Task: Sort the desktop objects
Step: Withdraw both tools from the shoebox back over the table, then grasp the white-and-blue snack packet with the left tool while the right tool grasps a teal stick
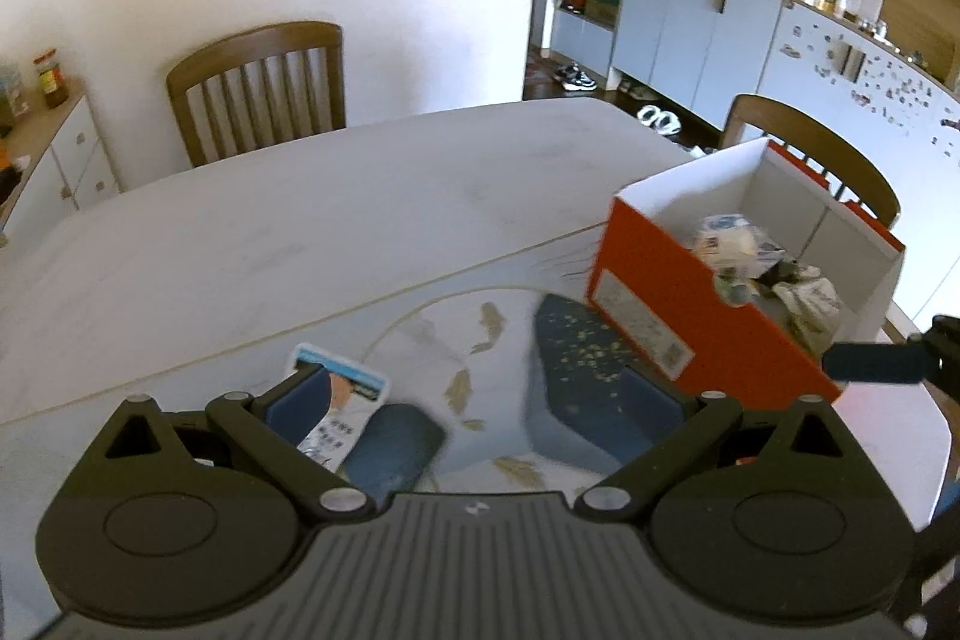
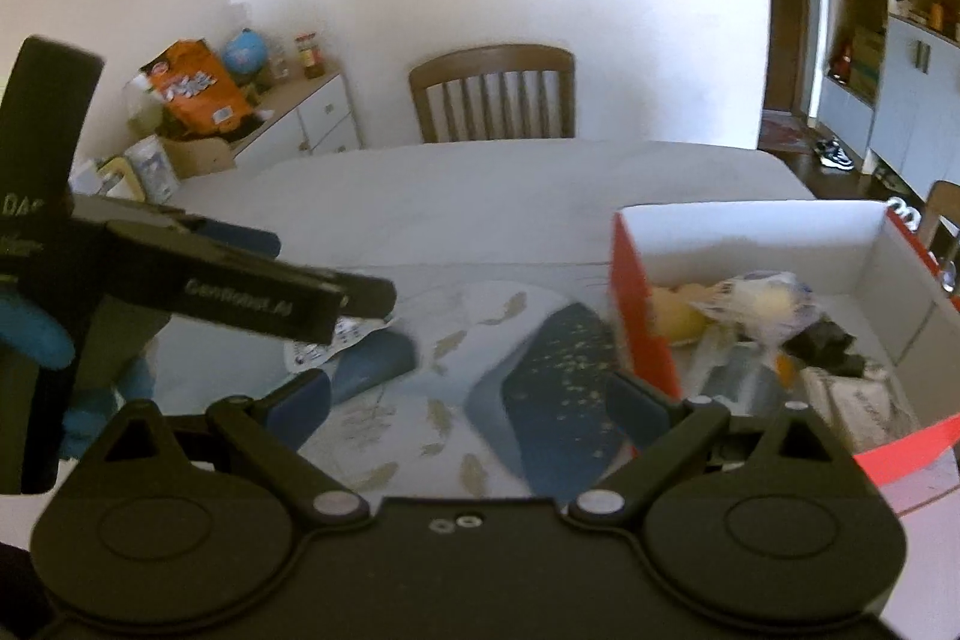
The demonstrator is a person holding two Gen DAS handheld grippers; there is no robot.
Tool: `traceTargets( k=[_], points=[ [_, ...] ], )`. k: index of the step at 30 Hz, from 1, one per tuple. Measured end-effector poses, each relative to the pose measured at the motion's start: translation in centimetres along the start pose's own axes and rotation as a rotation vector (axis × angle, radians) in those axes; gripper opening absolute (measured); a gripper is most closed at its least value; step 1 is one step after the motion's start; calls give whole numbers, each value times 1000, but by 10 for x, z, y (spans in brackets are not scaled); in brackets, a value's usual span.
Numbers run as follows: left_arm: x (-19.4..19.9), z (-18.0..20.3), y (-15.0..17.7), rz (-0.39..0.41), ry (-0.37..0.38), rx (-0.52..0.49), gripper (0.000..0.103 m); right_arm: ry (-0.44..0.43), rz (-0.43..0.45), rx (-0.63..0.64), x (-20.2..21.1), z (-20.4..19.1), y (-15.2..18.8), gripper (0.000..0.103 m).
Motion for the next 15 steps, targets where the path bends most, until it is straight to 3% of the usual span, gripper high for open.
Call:
traceTargets(
  k=[15],
  points=[
    [-24,-65,36,-17,-55,22,103,2,-37,23,-37,-33,12,99]
  ],
)
Point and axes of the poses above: each gripper's, at about its wrist camera, not at the fingertips, and x roughly against the way its jaws point, z to its right, y to its underside, the point moved 4 cm from there along -x, roughly the way its jaws point, and after that the axes turned 15 degrees about -x, right-handed, at the moved point
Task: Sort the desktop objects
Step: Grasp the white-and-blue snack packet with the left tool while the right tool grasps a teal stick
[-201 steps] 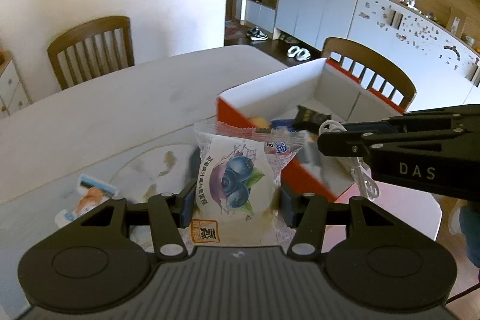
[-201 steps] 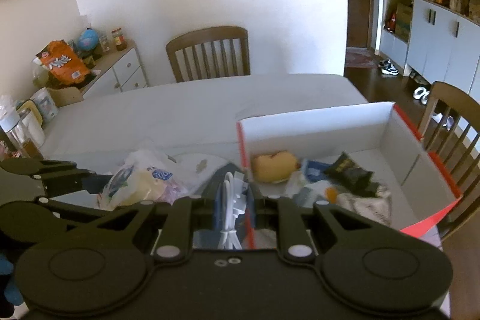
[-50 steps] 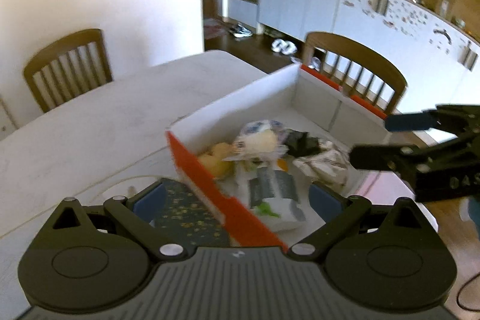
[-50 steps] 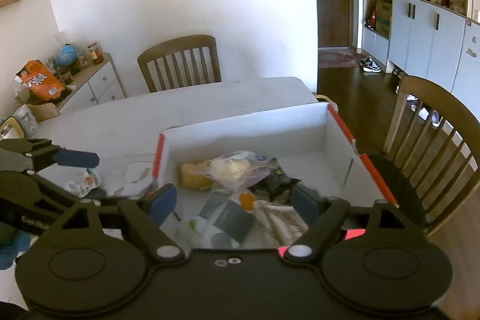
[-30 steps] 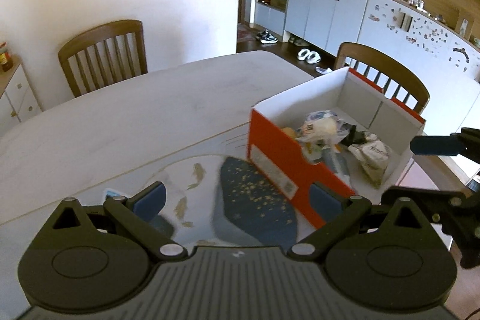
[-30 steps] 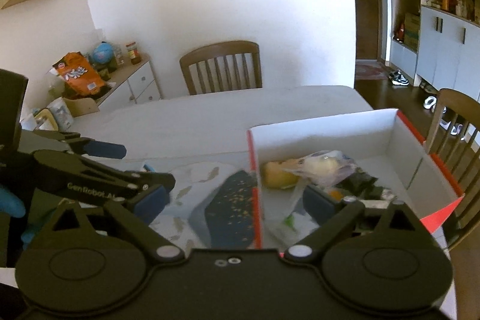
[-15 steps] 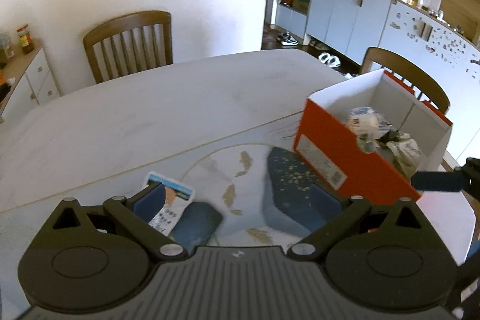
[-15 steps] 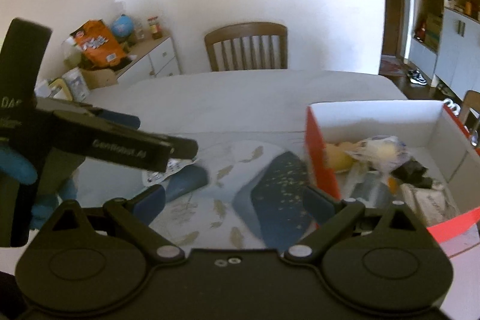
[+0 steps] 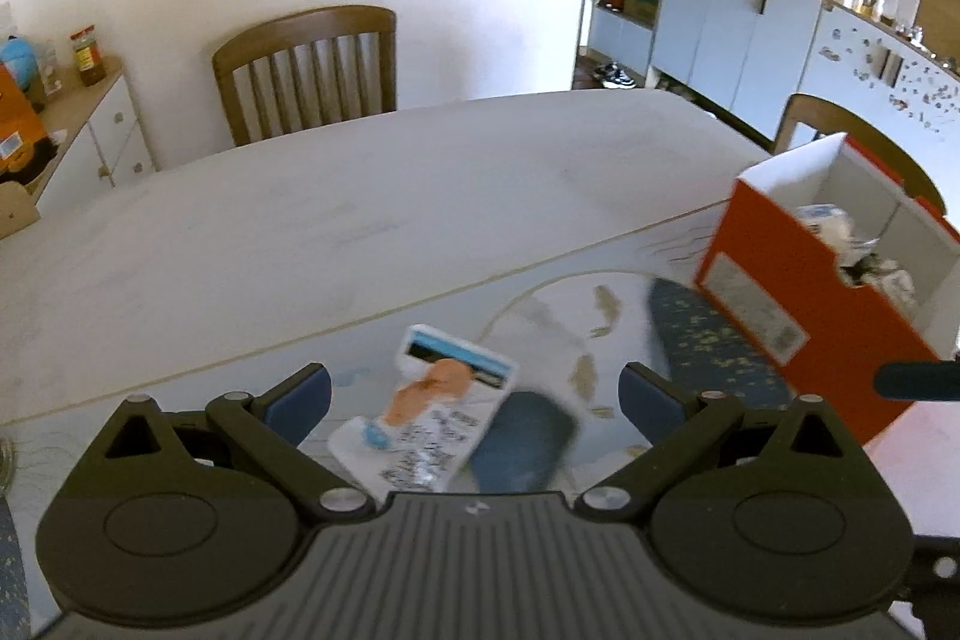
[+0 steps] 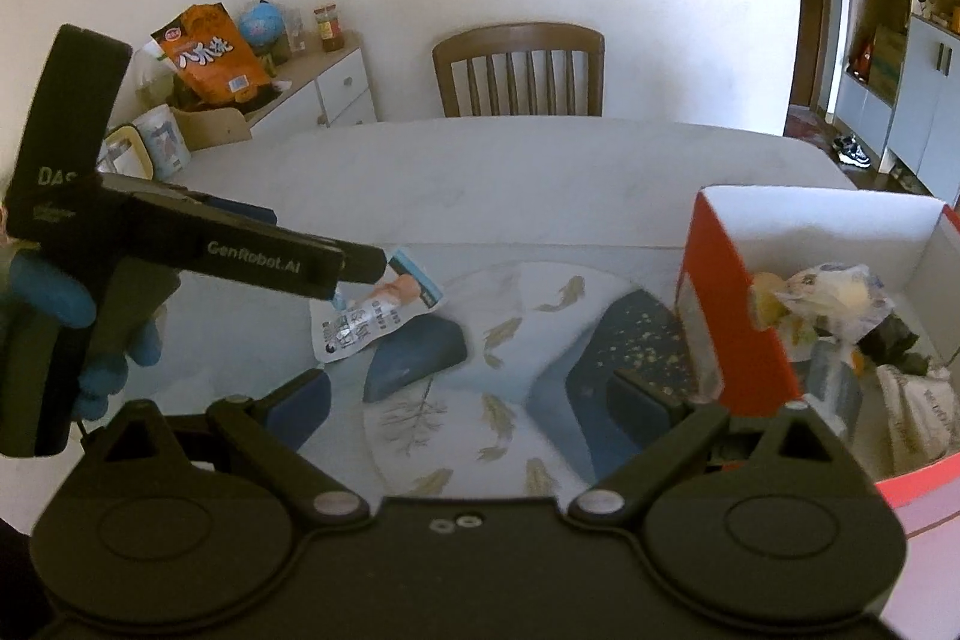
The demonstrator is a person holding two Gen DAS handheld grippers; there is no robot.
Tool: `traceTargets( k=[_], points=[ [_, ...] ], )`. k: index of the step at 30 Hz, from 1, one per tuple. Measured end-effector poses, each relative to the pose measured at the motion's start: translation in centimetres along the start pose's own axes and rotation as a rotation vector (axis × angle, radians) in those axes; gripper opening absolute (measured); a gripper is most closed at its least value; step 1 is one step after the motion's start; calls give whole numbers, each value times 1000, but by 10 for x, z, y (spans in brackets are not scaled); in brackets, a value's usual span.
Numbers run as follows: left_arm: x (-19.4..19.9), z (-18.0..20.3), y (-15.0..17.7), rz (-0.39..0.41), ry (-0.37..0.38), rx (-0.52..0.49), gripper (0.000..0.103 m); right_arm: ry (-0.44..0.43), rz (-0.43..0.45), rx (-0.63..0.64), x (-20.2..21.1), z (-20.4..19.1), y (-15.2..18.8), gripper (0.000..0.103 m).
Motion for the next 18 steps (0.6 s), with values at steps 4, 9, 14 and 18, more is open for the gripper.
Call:
traceTargets(
  k=[4,9,14,18],
  points=[
    [-11,-10,10,-12,-5,-10,103,9,-15,5,-13,-5,5,99],
    [-26,-21,18,-23,-1,-19,103,-7,-38,14,-28,-17,10,99],
    [-38,-29,24,-11,17,-27,103,-39,-68,51,-42,-37,21,99],
    [-50,-37,30,-19,8,-13,102,-37,-77,74,-55,-53,31,98]
  ],
)
Point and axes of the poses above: each gripper's, at about its wrist camera, not at the fingertips, and x roughly against the way its jaws point, z to its right, y to its underside, the point moved 4 cm from there along -x, roughly the way its jaws point, and after that the axes turned 15 degrees about -x, right-handed, at the moved point
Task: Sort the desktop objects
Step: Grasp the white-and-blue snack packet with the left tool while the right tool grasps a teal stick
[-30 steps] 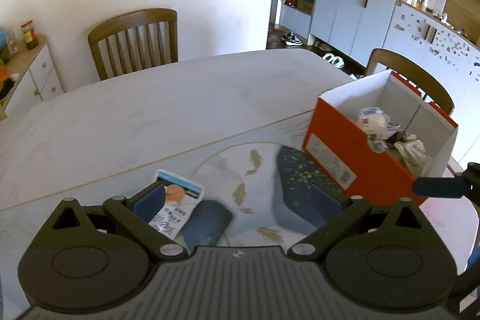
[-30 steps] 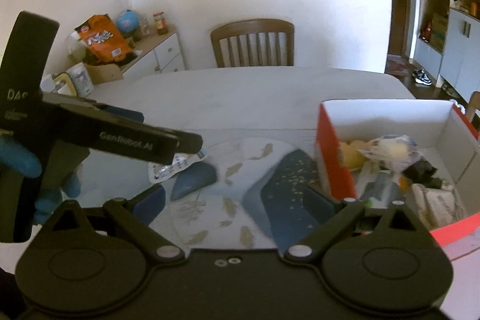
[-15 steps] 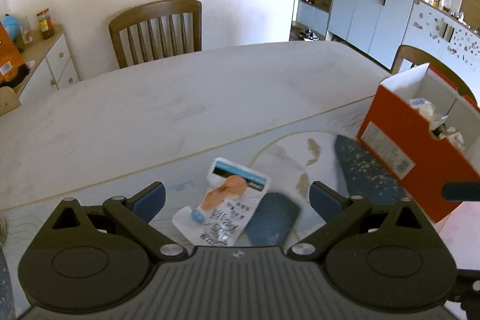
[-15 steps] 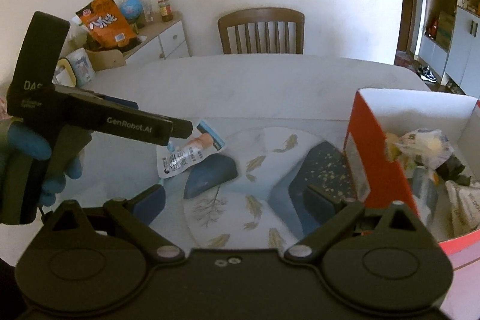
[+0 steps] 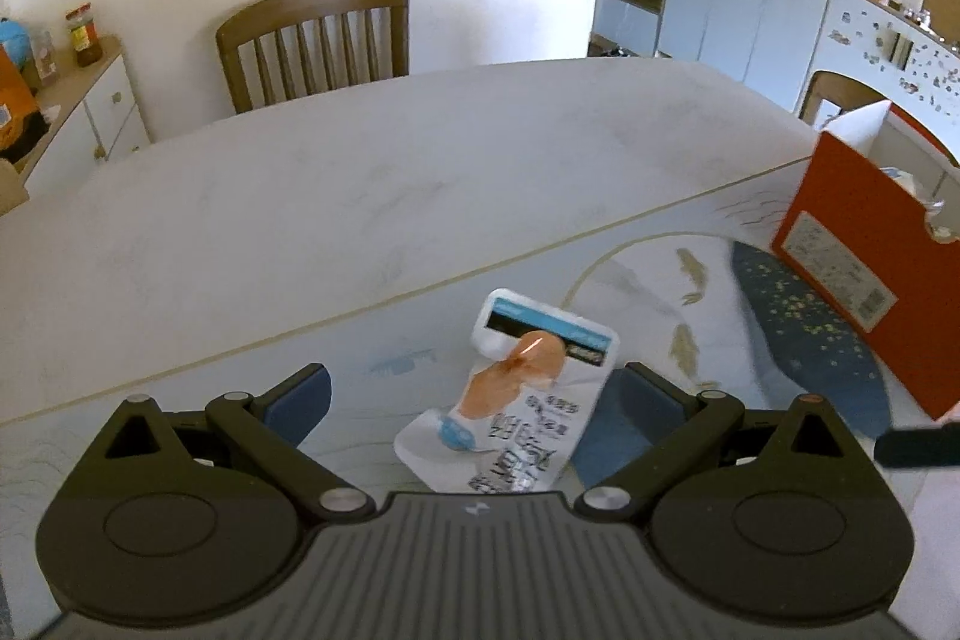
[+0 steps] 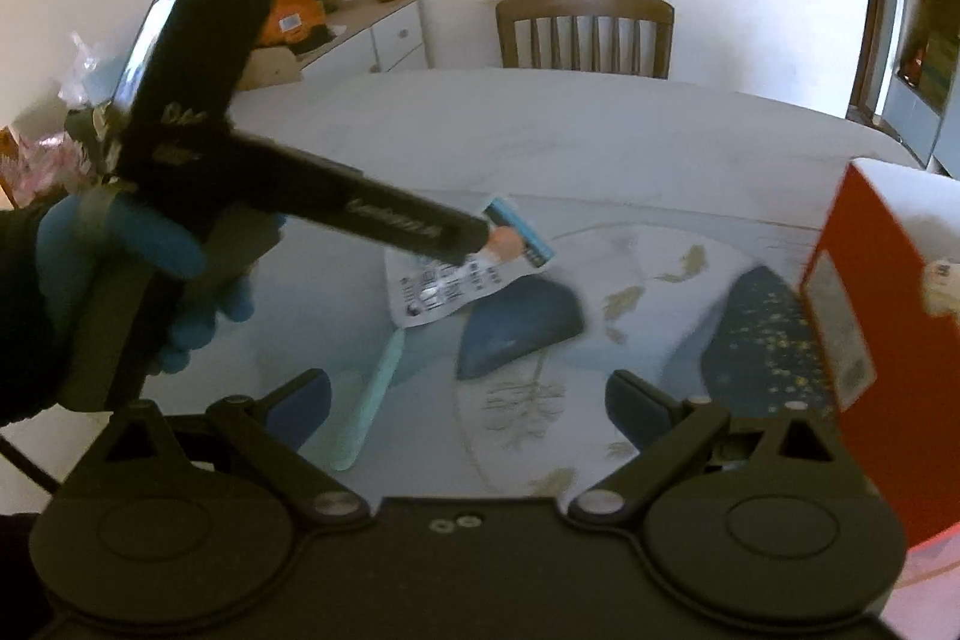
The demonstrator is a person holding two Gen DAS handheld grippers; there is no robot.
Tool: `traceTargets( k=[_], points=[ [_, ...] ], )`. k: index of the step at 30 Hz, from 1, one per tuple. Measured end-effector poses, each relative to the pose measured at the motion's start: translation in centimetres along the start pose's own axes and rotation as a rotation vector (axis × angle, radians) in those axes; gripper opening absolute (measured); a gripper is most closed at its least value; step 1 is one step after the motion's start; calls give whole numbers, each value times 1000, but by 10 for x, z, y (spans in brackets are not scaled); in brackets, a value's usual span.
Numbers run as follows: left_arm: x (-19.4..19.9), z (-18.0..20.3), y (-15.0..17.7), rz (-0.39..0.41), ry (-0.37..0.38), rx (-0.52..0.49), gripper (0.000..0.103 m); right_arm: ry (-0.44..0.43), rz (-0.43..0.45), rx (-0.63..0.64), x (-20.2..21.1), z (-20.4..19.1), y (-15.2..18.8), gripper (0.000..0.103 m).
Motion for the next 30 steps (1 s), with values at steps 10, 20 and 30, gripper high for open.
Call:
traceTargets(
  k=[10,20,30],
  points=[
    [-13,-8,9,4,-10,4,103,82,-28,58,-44,-33,28,87],
    [-16,-19,14,7,-19,3,103,122,-22,79,-73,-42,31,59],
    [-19,-12,15,16,1,-12,102,131,9,48,-68,-20,23,16]
  ],
)
Point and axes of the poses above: each gripper's, at about its wrist camera, not at the fingertips, and x roughly against the way its jaws point, z to its right, y to its underside, the point moved 4 cm from there along -x, roughly the way its jaws point, and after that the axes turned 15 degrees about -x, right-handed, at the moved point
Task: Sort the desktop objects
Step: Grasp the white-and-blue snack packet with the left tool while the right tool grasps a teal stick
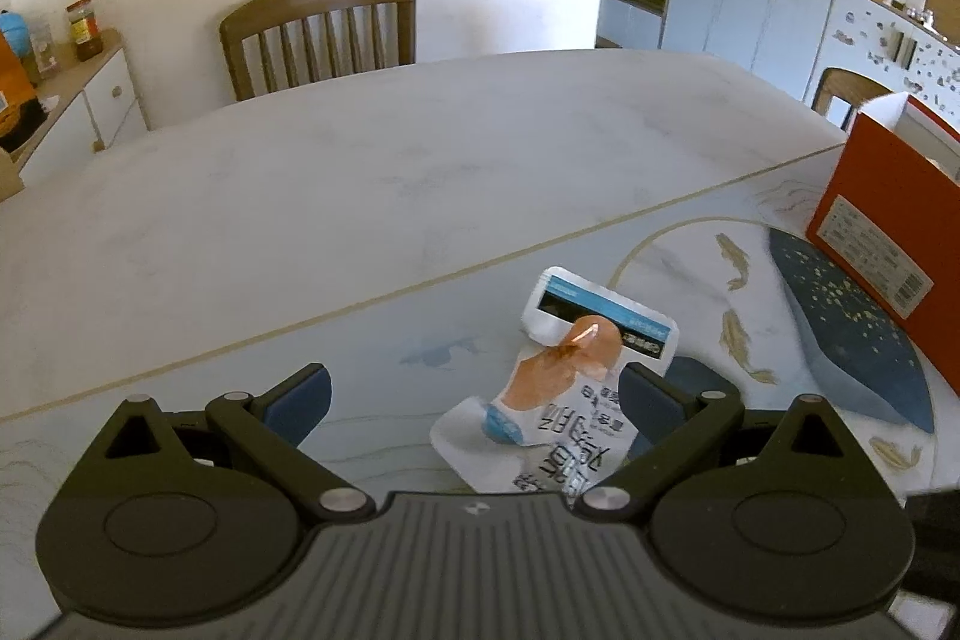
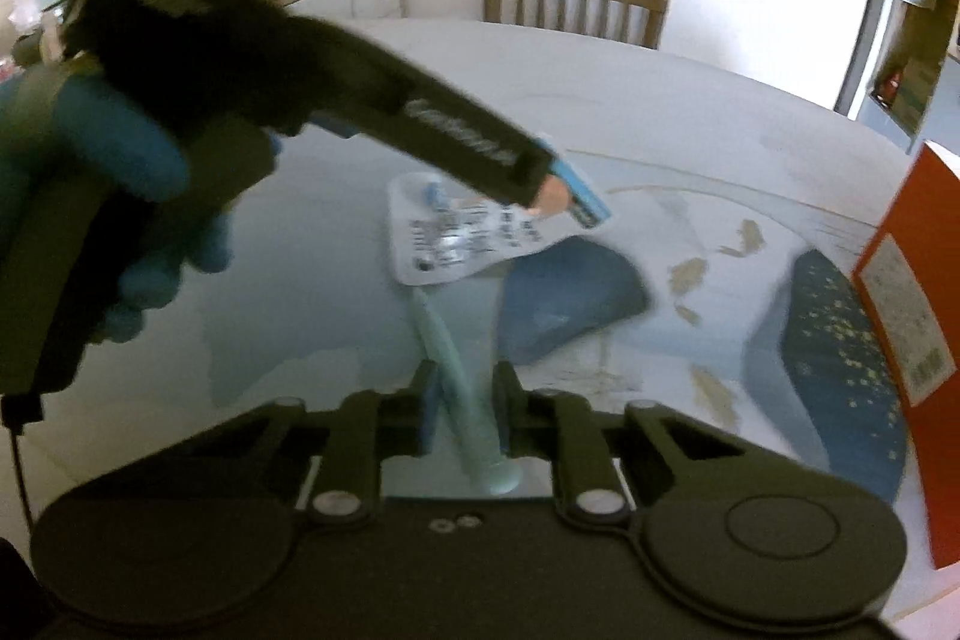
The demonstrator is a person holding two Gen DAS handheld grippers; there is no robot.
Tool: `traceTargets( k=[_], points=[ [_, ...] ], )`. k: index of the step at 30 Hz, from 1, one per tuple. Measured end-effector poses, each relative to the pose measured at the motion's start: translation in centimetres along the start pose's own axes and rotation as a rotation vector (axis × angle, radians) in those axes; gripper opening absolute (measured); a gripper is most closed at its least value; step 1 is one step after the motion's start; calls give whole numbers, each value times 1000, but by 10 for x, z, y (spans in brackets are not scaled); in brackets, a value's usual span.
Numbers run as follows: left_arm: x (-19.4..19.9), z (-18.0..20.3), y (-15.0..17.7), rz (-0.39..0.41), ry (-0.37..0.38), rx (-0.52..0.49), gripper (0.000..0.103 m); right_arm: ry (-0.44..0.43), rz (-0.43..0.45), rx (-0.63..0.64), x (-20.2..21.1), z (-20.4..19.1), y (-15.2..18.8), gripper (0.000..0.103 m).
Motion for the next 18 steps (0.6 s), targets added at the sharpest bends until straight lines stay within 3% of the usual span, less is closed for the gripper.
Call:
traceTargets(
  k=[5,12,18],
  points=[
    [-3,6,-1,11,16,-20,102,48,13,-31,1,24,-4,11],
    [-5,12,-3,30,54,-48,102,123,25,-70,2,55,-10,11],
    [-20,28,-4,31,77,-113,102,132,22,-91,-1,64,-14,19]
  ],
)
Point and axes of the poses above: each gripper's, at about its wrist camera, not at the fingertips, and x roughly against the way its jaws point, z to its right, y to its underside, the point moved 4 cm from there along -x, roughly the way its jaws point, and after that the axes turned 15 degrees about -x, right-handed, at the moved point
